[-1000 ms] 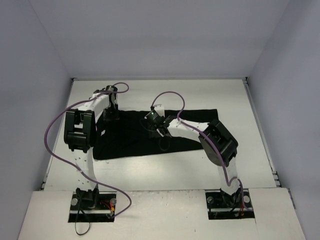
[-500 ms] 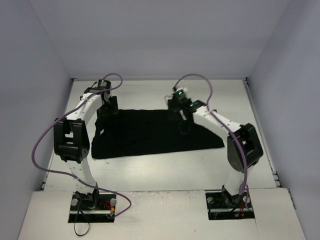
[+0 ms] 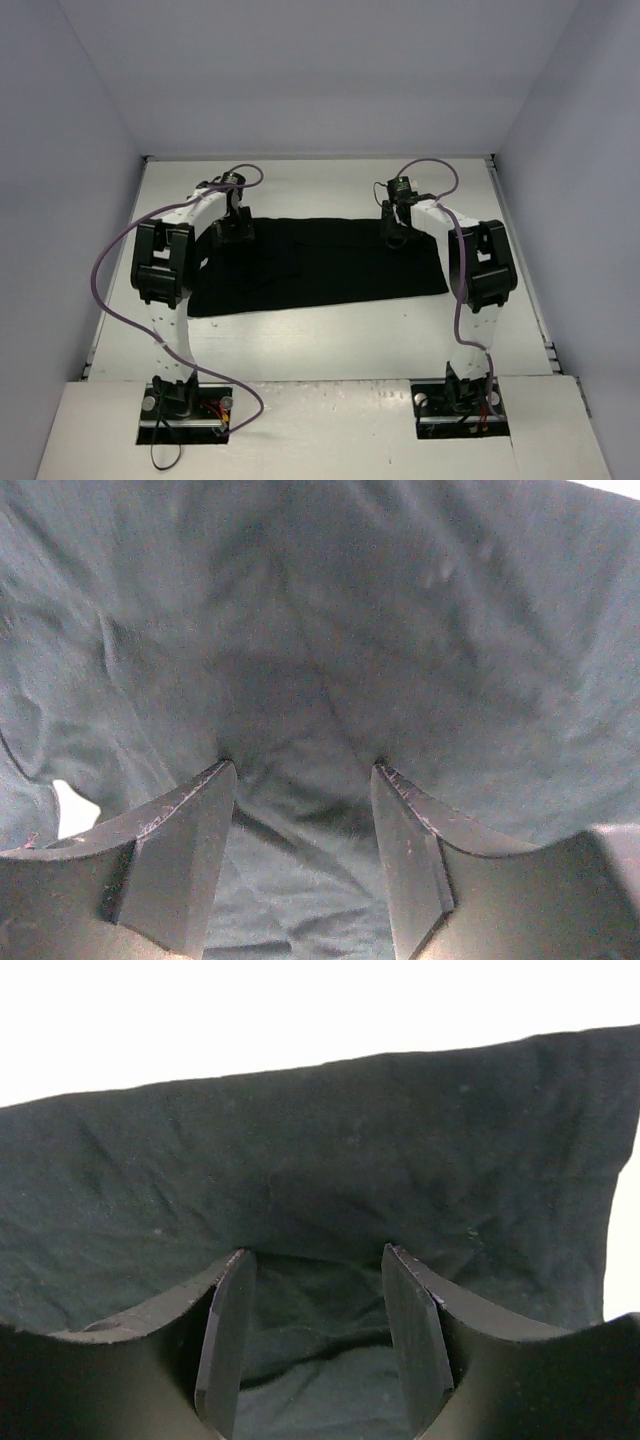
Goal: Fold and stack the t-shirts
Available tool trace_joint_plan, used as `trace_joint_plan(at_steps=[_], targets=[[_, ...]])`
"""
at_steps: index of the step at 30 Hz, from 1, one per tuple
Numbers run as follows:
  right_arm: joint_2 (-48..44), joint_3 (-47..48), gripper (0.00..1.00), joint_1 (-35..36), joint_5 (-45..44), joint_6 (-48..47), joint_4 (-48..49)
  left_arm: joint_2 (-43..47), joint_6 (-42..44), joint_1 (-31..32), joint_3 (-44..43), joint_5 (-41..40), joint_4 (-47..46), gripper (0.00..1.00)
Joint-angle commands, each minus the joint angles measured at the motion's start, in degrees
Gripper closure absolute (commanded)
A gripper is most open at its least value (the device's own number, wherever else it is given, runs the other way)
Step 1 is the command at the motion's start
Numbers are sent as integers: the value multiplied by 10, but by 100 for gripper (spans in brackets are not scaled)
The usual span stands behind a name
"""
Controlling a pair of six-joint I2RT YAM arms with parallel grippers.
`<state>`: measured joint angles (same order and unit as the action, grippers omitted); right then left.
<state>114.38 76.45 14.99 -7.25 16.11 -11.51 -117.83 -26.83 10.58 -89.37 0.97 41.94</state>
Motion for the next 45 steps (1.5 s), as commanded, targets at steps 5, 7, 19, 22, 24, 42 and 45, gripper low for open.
trace_joint_plan(at_steps=[5,7,19,22,24,42,45], targets=[[-93,-197,50,70,-4,81,-29,-109,48,-13,-148,-44,32,47],[-130,-230,50,119,-10,132,-64,-137,62,-13,-208,-63,46,47],[-272,-232,49,431,90,251,-133,-367,118,30,-668,-14,75,47],[-301,-213,49,435,77,244,-148,-381,140,51,-715,-7,32,47],[-311,-187,49,427,59,221,-160,-342,154,60,-675,5,-10,46],[32,265,49,199,25,-141,-117,244,62,30,-13,-126,-75,33],[92,327,50,194,35,-164,-111,253,45,31,46,-116,-76,33]])
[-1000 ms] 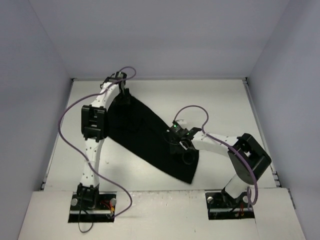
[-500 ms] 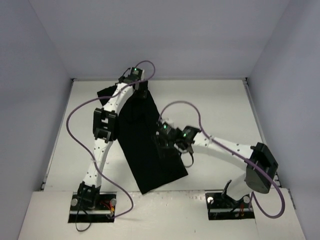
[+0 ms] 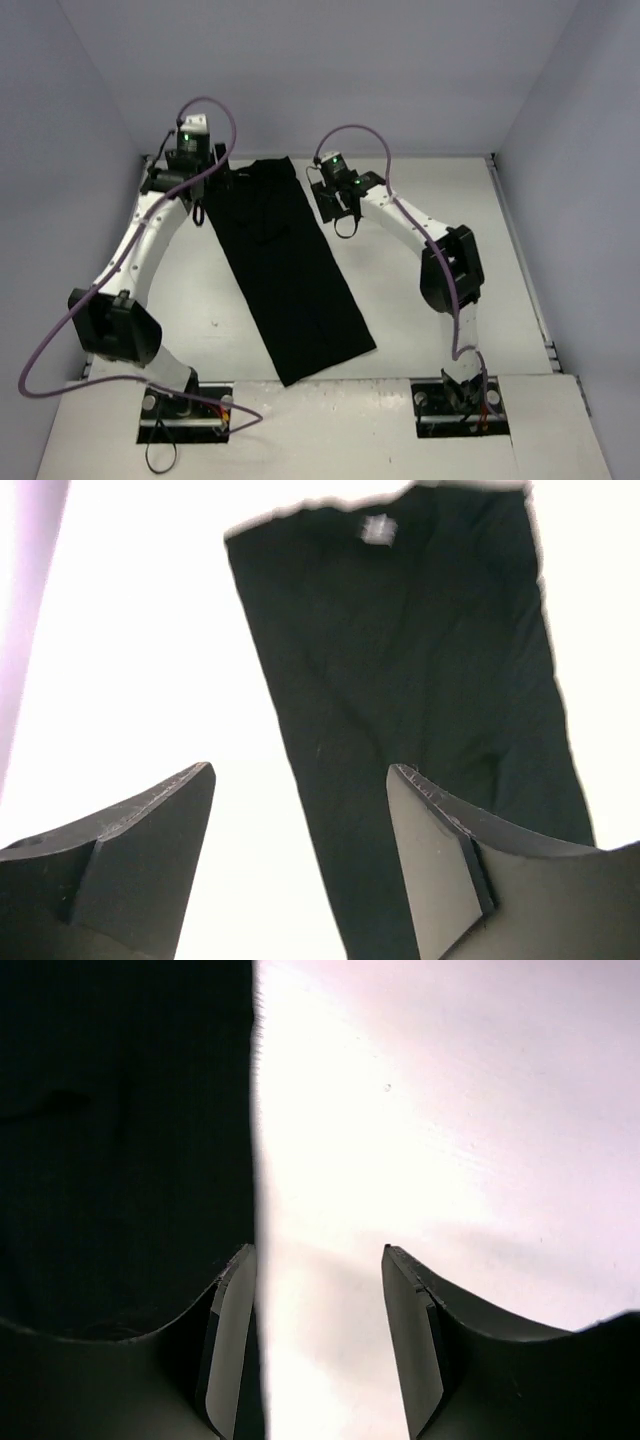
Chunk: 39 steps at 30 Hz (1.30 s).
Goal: Fold and stack the t-shirts
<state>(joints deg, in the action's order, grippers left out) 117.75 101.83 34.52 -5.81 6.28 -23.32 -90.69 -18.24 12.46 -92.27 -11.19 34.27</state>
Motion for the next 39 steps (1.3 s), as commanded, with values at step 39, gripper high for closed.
trace_joint_plan(at_steps=[39], targets=[[-49,-212,51,-36,-102,84,117,-491,65,35,-486,93,83,32]])
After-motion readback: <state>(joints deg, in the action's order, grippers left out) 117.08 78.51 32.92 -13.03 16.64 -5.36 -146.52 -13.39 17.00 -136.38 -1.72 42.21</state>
